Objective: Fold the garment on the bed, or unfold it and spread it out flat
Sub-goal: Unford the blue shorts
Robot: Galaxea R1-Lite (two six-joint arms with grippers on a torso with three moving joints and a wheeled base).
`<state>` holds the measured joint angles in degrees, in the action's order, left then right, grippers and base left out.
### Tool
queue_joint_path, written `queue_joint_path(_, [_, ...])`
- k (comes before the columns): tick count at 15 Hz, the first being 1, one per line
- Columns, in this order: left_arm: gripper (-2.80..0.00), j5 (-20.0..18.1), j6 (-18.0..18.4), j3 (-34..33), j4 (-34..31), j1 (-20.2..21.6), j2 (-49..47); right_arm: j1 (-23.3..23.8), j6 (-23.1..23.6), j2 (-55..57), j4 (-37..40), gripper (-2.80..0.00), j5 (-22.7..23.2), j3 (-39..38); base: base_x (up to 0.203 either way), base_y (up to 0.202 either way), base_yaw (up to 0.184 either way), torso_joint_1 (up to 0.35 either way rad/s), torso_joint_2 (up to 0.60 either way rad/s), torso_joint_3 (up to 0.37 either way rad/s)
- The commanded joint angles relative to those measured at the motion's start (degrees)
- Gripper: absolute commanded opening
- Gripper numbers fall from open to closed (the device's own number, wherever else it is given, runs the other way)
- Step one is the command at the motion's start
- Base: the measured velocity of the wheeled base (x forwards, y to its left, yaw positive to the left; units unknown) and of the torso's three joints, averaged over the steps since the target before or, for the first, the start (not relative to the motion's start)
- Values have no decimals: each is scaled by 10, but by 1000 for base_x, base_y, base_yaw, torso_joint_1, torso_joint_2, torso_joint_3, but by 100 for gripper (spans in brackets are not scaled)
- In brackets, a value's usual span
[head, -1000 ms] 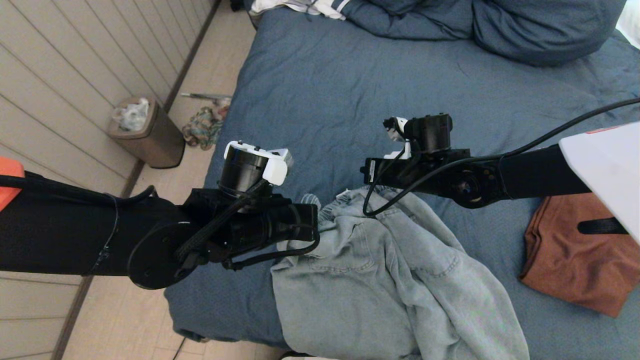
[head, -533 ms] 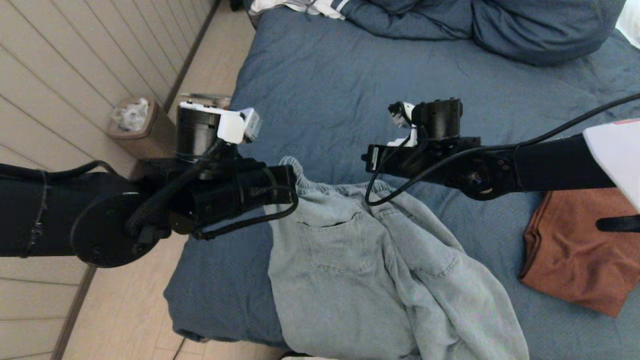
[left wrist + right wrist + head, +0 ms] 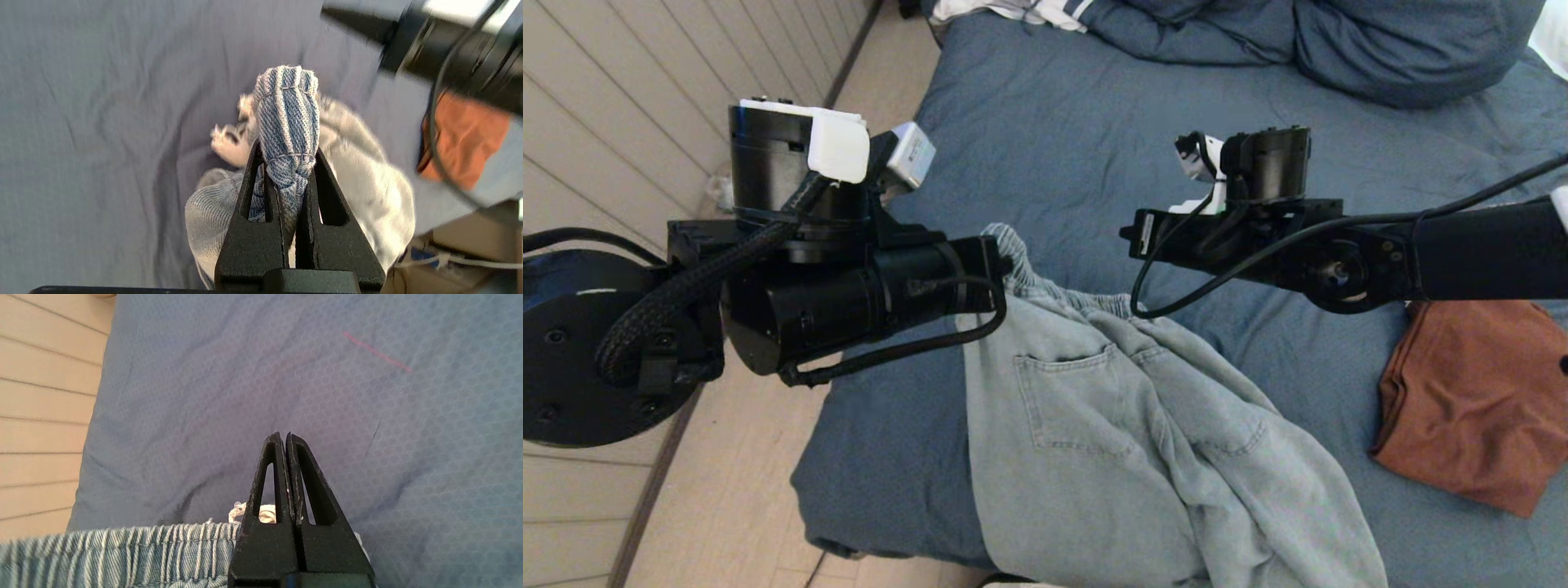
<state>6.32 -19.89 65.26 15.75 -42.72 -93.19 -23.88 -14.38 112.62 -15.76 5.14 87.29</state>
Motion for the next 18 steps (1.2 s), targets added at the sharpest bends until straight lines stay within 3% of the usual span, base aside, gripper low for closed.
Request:
queue_joint_path(1, [-280,0,-3,-41,6,-2,-1,-6,1,29,-2,-280,0,7,0,0,0,0,0,0])
queue_joint_path(2, [-280,-1,-4,-65,10,-2,-3,-9,2,50,-2,-280,0,19,0,0,0,0,0,0])
queue_joint_path(3, [-280,-2,-5,-88,13,-2,-5,-18,3,70,-3,0,-2,29,0,0,0,0,0,0])
queue_joint_path(6, [-280,-2,-7,-168,44,-1,-27,-45,20,108,-4,0,-3,48,0,0,0,0,0,0])
queue_joint_path(11, [-280,-2,-6,-272,228,-11,-122,-62,40,141,-4,0,-4,54,0,0,0,0,0,0])
queue_joint_path(16, [-280,-2,-6,-269,238,-15,-136,-59,52,143,-10,0,-4,-2,0,0,0,0,0,0])
queue_joint_path(18, [-280,-2,-5,-268,238,-15,-140,-55,71,139,-50,0,-3,-42,0,0,0,0,0,0])
